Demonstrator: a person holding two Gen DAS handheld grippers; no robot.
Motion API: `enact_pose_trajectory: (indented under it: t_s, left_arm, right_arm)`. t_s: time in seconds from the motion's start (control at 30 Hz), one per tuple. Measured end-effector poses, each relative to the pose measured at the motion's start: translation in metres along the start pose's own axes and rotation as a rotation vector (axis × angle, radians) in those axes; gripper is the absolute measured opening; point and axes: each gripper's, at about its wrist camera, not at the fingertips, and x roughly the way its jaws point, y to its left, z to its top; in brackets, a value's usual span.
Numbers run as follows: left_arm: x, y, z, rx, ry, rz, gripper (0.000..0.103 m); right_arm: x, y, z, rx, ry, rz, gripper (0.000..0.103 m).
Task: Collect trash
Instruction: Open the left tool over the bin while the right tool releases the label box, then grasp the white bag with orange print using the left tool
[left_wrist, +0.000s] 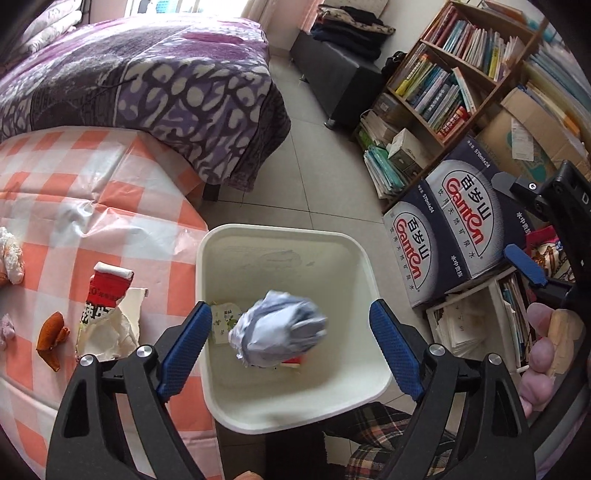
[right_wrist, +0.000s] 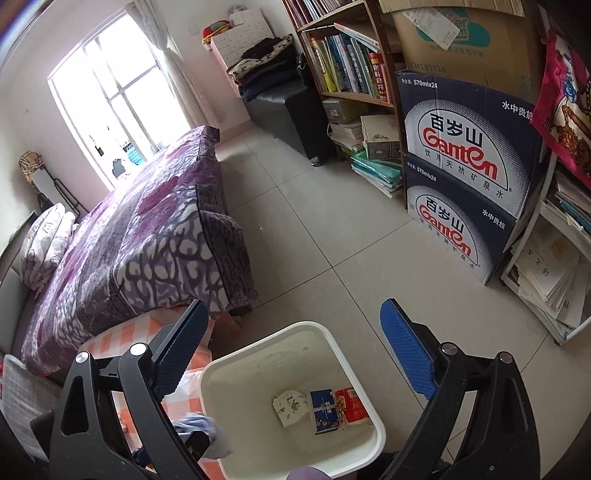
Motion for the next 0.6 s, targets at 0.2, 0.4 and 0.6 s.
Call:
enact_pose_trajectory:
  t_s: [0.2, 0.4, 0.6]
  left_arm:
    - [-0.021, 0.032, 0.002, 0.009, 0.001, 0.076, 0.085]
    - [-0.051, 0.094, 0.009, -0.035, -0.047, 0.242, 0.085]
    - [-0.075, 0.173, 0.009, -0.147, -0.066, 0.397, 0.085]
  right_arm:
    - [-0.014, 0.037, -0.008, -0.094, -0.073, 0.003, 0.096]
    - [-0.008, 0.099, -0.015, -0.215, 0.002, 0.065, 0.096]
    - [0.018, 0.161, -0.031, -0.277, 0.099, 0.107, 0.096]
